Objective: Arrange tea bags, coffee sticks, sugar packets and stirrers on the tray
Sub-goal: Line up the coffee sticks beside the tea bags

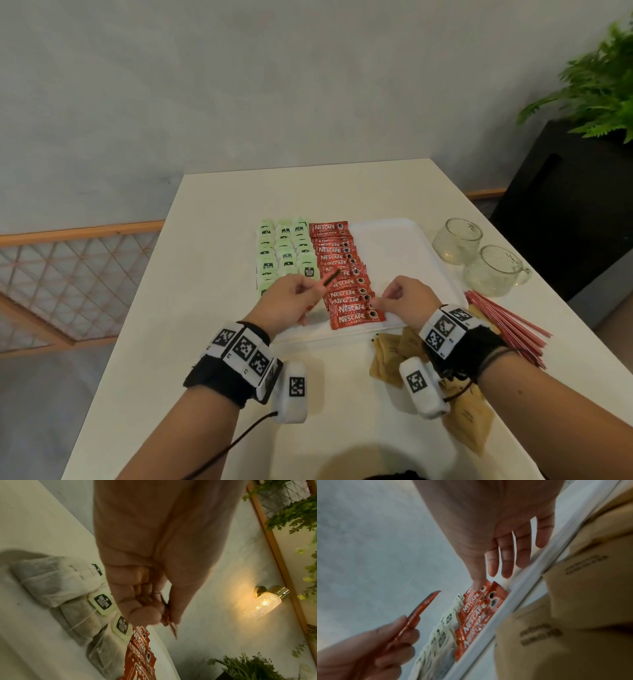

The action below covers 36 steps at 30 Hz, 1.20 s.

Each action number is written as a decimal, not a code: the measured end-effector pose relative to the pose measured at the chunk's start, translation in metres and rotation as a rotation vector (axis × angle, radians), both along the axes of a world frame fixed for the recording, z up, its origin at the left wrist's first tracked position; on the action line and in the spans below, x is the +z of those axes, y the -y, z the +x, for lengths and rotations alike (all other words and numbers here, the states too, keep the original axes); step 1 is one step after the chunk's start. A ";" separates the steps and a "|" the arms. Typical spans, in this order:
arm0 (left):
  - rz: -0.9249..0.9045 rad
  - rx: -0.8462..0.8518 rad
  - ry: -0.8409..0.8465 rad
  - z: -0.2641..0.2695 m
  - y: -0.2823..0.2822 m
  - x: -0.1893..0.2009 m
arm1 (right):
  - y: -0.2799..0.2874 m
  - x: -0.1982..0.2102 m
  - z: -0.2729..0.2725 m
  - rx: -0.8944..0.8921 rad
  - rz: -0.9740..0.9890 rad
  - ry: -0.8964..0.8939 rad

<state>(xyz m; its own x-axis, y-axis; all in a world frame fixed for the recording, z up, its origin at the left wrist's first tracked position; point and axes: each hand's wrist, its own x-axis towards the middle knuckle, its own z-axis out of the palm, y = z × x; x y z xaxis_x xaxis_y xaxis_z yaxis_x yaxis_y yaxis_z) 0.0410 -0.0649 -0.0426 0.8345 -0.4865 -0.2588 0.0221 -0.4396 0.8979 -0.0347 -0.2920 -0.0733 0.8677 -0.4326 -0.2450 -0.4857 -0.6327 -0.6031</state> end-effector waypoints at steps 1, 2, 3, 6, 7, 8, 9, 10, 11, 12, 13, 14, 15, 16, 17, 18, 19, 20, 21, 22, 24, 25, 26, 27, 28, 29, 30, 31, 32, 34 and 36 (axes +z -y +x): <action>-0.009 -0.017 0.018 -0.002 0.001 -0.001 | 0.000 0.003 0.000 -0.010 -0.009 0.030; -0.019 -0.023 0.042 -0.004 0.002 -0.002 | -0.001 0.008 0.000 -0.010 -0.002 0.063; -0.031 -0.020 0.070 -0.006 0.005 -0.002 | -0.003 0.014 0.000 -0.003 0.044 0.093; -0.046 -0.006 0.236 -0.013 0.014 -0.004 | -0.016 0.031 0.000 0.043 0.383 0.123; -0.007 -0.011 0.346 -0.016 0.018 -0.006 | -0.020 0.035 -0.001 0.063 0.485 0.118; 0.037 -0.021 0.463 -0.019 0.020 -0.006 | -0.023 0.036 -0.002 0.094 0.549 0.120; 0.066 -0.028 0.556 -0.020 0.021 -0.005 | -0.025 0.036 -0.002 0.123 0.589 0.137; 0.069 -0.029 0.609 -0.022 0.022 -0.004 | -0.026 0.036 -0.004 0.142 0.615 0.166; 0.059 -0.021 0.607 -0.022 0.022 -0.004 | -0.026 0.036 -0.005 0.150 0.627 0.199; 0.051 -0.003 0.543 -0.023 0.021 -0.004 | -0.025 0.035 -0.005 0.146 0.620 0.230; 0.035 0.011 0.425 -0.023 0.020 -0.004 | -0.024 0.034 -0.006 0.132 0.606 0.254; 0.004 0.017 0.290 -0.023 0.019 -0.003 | -0.023 0.035 -0.007 0.116 0.588 0.273; -0.041 0.020 0.182 -0.023 0.018 -0.004 | -0.021 0.035 -0.008 0.107 0.576 0.290; -0.084 0.023 0.115 -0.023 0.017 -0.004 | -0.020 0.035 -0.008 0.110 0.572 0.301; -0.109 0.029 0.097 -0.024 0.017 -0.004 | -0.020 0.036 -0.009 0.117 0.572 0.305; -0.128 0.039 0.101 -0.024 0.016 -0.003 | -0.020 0.037 -0.009 0.131 0.570 0.302; -0.140 0.057 0.106 -0.025 0.017 -0.002 | -0.020 0.038 -0.008 0.146 0.571 0.292; -0.151 0.078 0.114 -0.027 0.018 0.000 | -0.021 0.039 -0.008 0.163 0.573 0.276; -0.163 0.095 0.118 -0.028 0.019 0.002 | -0.022 0.041 -0.007 0.179 0.576 0.259; -0.176 0.111 0.115 -0.030 0.020 0.005 | -0.021 0.043 -0.006 0.190 0.573 0.246; -0.196 0.143 0.103 -0.033 0.022 0.009 | -0.016 0.047 -0.005 0.179 0.556 0.240; -0.194 0.152 0.104 -0.034 0.022 0.010 | -0.012 0.048 -0.005 0.164 0.543 0.247; -0.178 0.150 0.109 -0.036 0.022 0.011 | -0.008 0.048 -0.005 0.152 0.541 0.252; -0.135 0.130 0.124 -0.037 0.021 0.009 | -0.004 0.047 -0.006 0.144 0.552 0.245; -0.061 0.091 0.150 -0.038 0.020 0.006 | -0.003 0.045 -0.007 0.145 0.565 0.232; 0.040 0.047 0.189 -0.039 0.019 0.003 | -0.002 0.042 -0.009 0.154 0.564 0.215; 0.153 0.021 0.236 -0.040 0.018 -0.002 | -0.002 0.037 -0.011 0.167 0.532 0.198; 0.248 0.022 0.283 -0.040 0.017 -0.006 | -0.001 0.030 -0.013 0.179 0.468 0.183; 0.306 0.034 0.325 -0.040 0.016 -0.009 | 0.000 0.023 -0.015 0.186 0.386 0.167; 0.393 0.038 0.437 -0.040 0.017 -0.013 | 0.002 0.009 -0.018 0.171 0.270 0.124; 0.494 -0.011 0.558 -0.041 0.021 -0.015 | 0.002 0.000 -0.020 0.156 0.245 0.090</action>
<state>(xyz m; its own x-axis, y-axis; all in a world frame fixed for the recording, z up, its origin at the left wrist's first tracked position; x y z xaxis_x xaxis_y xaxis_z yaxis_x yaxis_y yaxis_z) 0.0001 -0.0855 -0.0581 0.9017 -0.4323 0.0115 -0.3861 -0.7927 0.4717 -0.0550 -0.2941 -0.0729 0.9418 -0.2302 -0.2449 -0.3321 -0.5259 -0.7830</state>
